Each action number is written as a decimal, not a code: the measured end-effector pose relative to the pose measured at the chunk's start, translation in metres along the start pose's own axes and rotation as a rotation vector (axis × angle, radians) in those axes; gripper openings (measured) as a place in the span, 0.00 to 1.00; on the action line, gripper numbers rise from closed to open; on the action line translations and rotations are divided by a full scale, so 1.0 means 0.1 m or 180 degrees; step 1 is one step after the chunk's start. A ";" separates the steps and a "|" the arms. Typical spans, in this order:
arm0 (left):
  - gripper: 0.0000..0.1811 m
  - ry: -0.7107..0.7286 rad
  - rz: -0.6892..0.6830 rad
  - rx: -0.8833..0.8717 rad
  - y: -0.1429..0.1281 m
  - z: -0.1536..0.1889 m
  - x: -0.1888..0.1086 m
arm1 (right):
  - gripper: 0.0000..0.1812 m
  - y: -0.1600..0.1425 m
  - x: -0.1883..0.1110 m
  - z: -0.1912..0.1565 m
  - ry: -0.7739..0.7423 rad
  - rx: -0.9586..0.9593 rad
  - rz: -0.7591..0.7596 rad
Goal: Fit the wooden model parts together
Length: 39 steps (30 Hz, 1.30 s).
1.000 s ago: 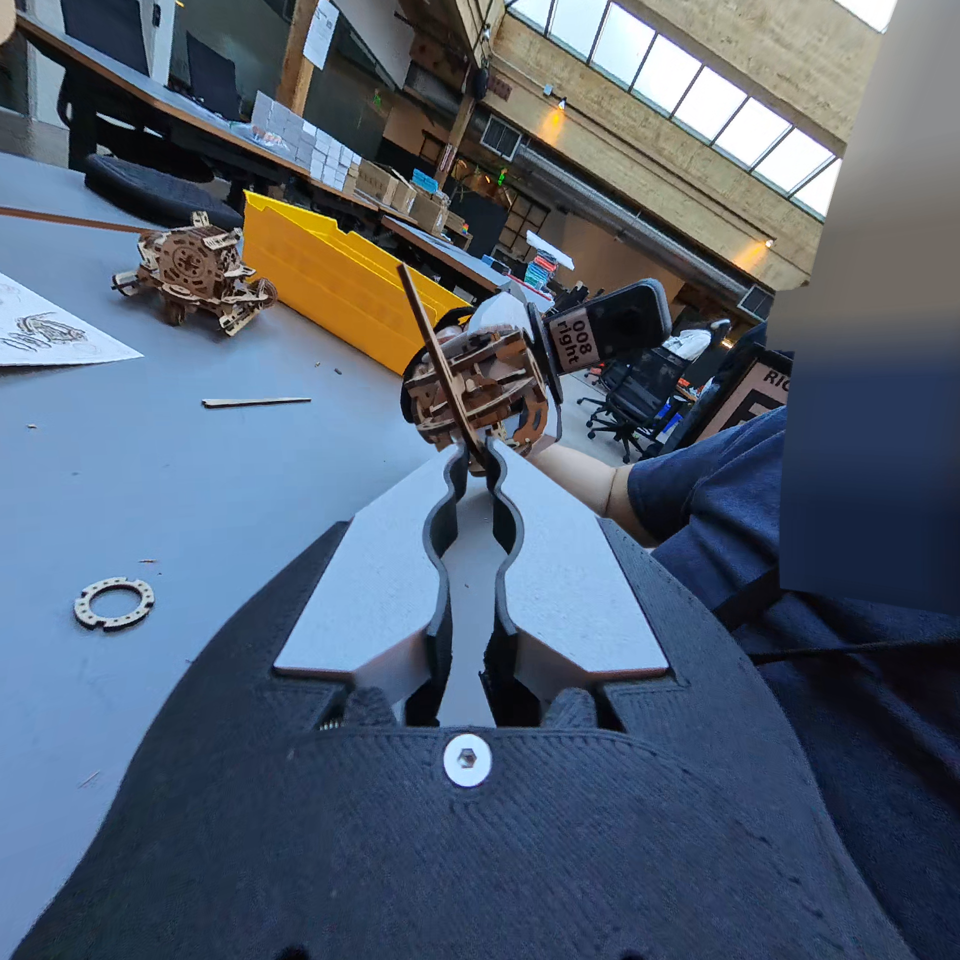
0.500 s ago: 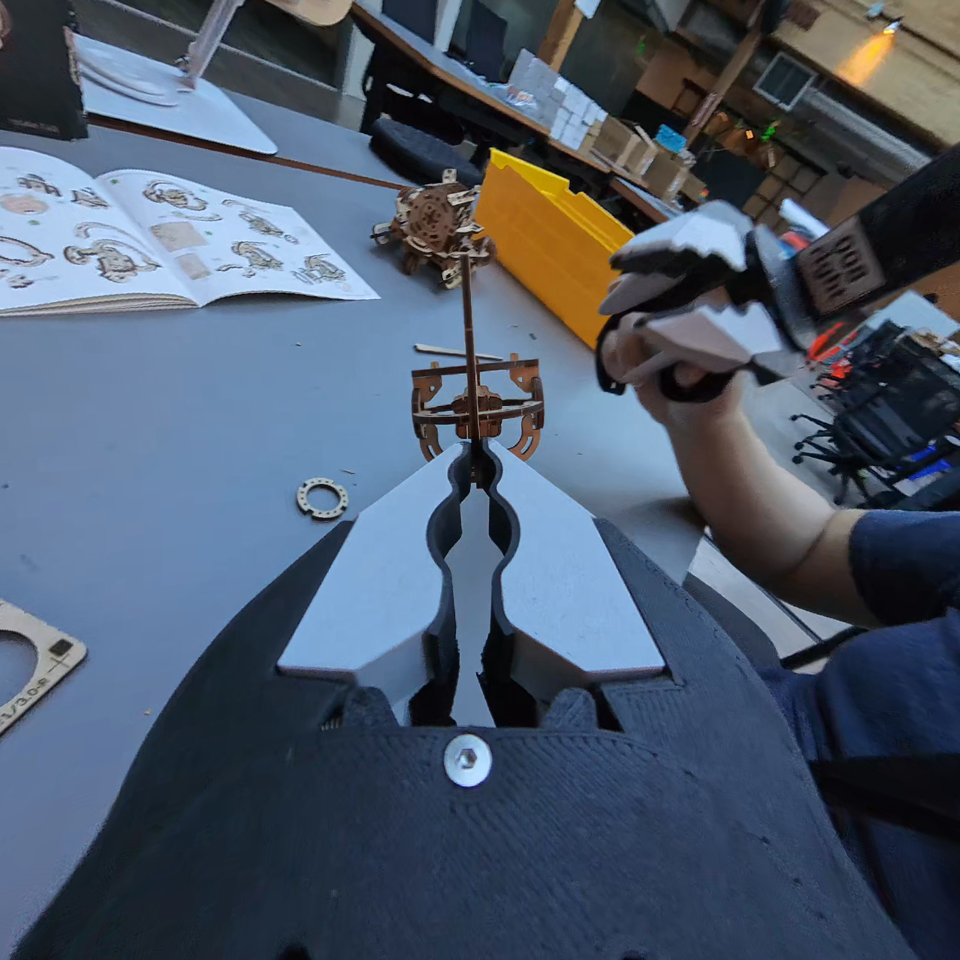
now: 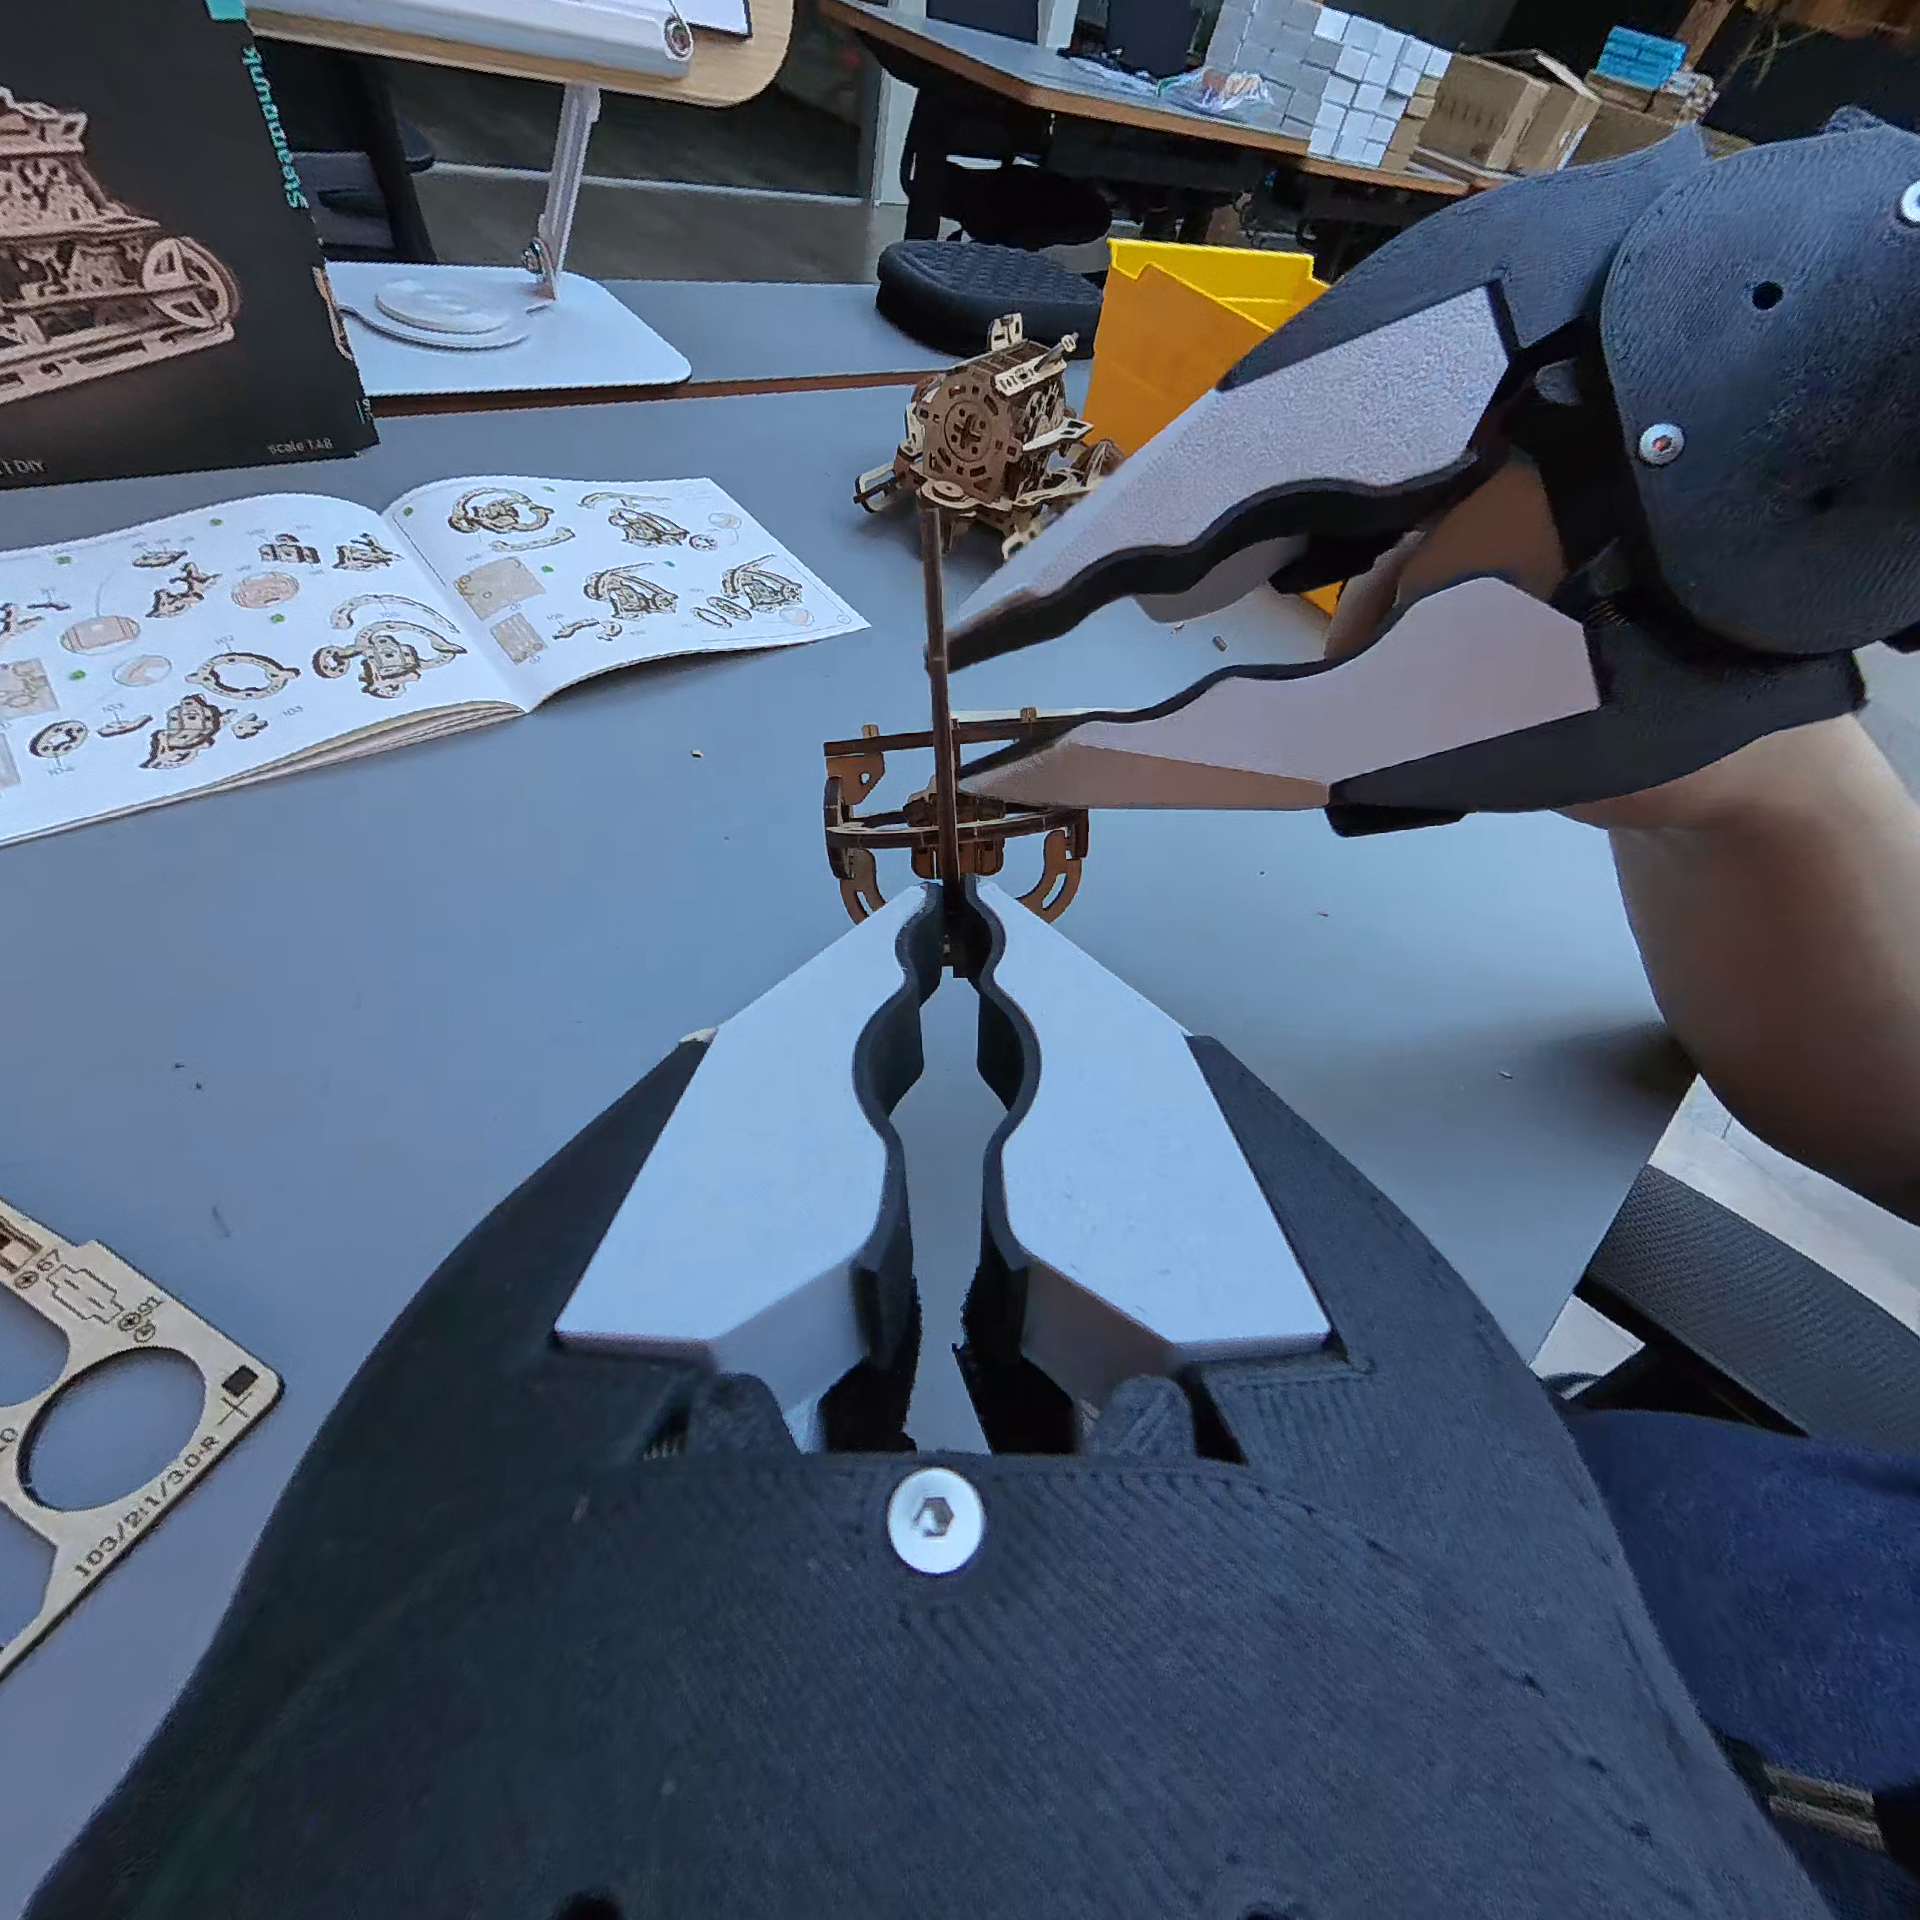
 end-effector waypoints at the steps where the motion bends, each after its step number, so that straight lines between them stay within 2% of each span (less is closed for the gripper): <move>1: 0.00 0.0024 -0.0001 0.0002 0.00 0.00 0.01 | 0.10 0.00 0.01 0.01 -0.0027 0.0020 -0.0030; 5: 0.00 0.0098 0.0017 -0.0021 0.03 0.00 0.03 | 0.08 0.00 0.01 0.02 -0.0116 0.0086 -0.0102; 12: 0.00 0.0360 0.0010 0.0220 0.06 0.04 0.06 | 0.07 -0.03 0.02 0.07 0.0150 0.0158 -0.0037; 14: 0.00 0.0331 0.0016 0.0256 0.05 0.05 0.06 | 0.08 -0.05 -0.01 0.09 0.0066 0.0085 -0.0002; 18: 0.00 0.0278 0.0018 0.0248 0.03 -0.03 0.00 | 0.14 -0.11 -0.23 0.21 -0.0059 0.0143 0.0419; 21: 0.00 -0.0100 0.0102 -0.0108 0.03 -0.12 -0.09 | 0.20 -0.20 -0.36 0.20 0.0204 -0.0034 0.0959; 23: 0.00 -0.0346 0.0140 -0.0376 0.03 -0.18 -0.13 | 0.26 -0.26 -0.36 0.14 0.0341 -0.0134 0.1254; 24: 0.00 -0.0429 0.0158 -0.0487 0.02 -0.21 -0.15 | 0.30 -0.28 -0.34 0.10 0.0357 -0.0132 0.1318; 26: 0.00 -0.0530 0.0116 -0.0647 0.01 -0.24 -0.15 | 0.34 -0.27 -0.28 0.03 0.0290 -0.0112 0.1382; 29: 0.00 -0.0486 -0.0018 -0.0691 -0.03 -0.25 -0.09 | 0.39 -0.16 -0.15 -0.08 0.0028 -0.0211 0.1216; 34: 0.00 -0.0325 -0.0056 -0.0653 -0.02 -0.24 0.00 | 0.37 -0.13 0.12 -0.27 -0.0146 -0.0348 0.0633; 39: 0.00 -0.0535 -0.0073 -0.0777 -0.01 -0.20 0.05 | 0.39 -0.16 0.21 -0.26 -0.0322 -0.0255 0.0453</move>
Point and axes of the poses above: each gripper's, where its closed fingertips meet, x out along the fingers, y out of its top, z = x × y across the jaws, the point moved 7 cm from there along -x, back along the fingers, and after that the axes turned 12 degrees about -z, right-handed, at the moved point
